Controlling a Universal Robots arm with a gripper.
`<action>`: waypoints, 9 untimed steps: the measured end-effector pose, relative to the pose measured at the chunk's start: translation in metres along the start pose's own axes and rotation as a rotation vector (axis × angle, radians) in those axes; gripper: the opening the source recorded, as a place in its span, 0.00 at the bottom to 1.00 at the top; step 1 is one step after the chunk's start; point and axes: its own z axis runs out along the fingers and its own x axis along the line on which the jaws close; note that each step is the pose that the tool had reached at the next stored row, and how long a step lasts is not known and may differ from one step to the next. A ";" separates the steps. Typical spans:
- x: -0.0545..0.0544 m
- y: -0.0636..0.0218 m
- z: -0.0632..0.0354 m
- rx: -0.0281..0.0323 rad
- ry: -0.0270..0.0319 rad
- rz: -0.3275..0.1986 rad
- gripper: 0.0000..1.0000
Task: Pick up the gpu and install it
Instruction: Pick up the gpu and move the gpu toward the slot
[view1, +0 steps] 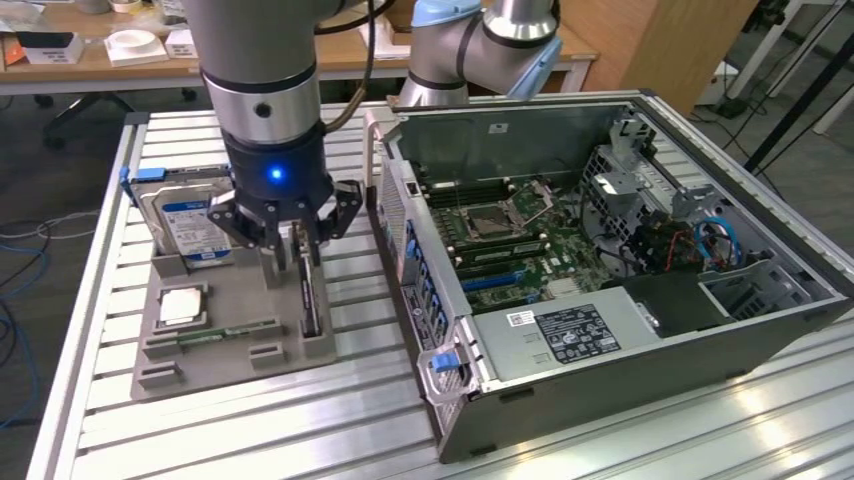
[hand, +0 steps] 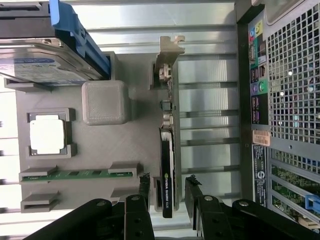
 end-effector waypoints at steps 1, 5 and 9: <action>0.000 0.0000 0.0006 -0.0001 0.0000 0.000 0.42; 0.000 -0.0001 0.0027 -0.0001 0.0000 0.000 0.42; 0.000 -0.0002 0.0048 -0.0001 0.0001 0.000 0.42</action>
